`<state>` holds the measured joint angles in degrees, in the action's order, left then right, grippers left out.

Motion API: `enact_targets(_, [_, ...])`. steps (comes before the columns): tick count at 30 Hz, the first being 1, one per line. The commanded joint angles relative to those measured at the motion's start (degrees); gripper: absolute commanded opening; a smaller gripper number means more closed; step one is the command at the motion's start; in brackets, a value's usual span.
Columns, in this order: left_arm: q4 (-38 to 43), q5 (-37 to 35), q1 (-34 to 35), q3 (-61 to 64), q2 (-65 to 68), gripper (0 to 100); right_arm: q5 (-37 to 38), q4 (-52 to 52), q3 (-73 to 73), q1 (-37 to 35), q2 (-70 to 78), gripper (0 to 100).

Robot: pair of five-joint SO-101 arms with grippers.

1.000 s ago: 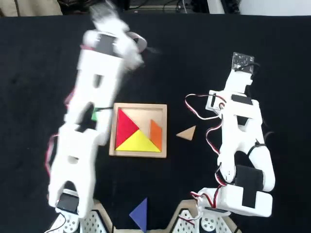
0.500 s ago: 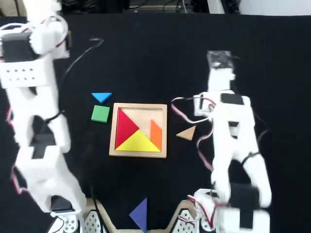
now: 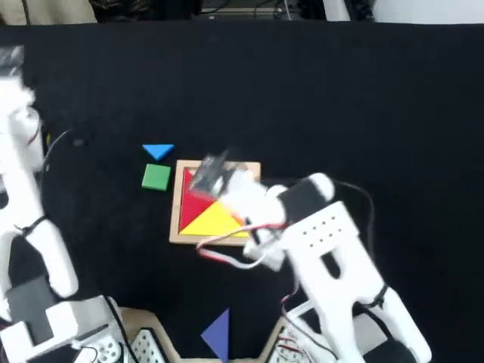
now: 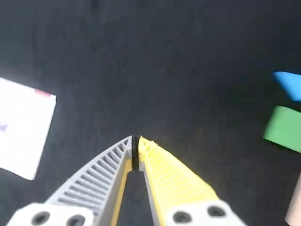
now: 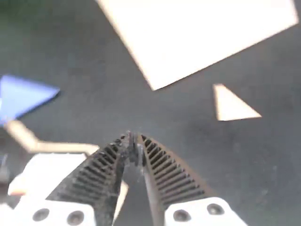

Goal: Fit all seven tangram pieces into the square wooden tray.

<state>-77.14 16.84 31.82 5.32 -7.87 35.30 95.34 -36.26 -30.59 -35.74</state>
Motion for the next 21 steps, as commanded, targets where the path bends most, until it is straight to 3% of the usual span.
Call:
enact_targets(1, [13.63,-2.64,6.29,19.12,-5.71,4,2.46,3.25,0.13,-8.88,0.92,1.1])
enact_targets(7, [29.8,-2.64,14.9,36.35,-11.25,4,2.11,2.29,-1.54,-26.81,3.91,1.1])
enact_targets(10, [35.16,-2.37,18.33,41.89,-13.45,4,0.35,0.0,-1.98,-32.09,7.16,1.1])
enact_targets(21, [37.01,-2.37,20.09,44.79,-14.68,4,3.78,-12.22,-2.59,-32.79,25.89,1.1])
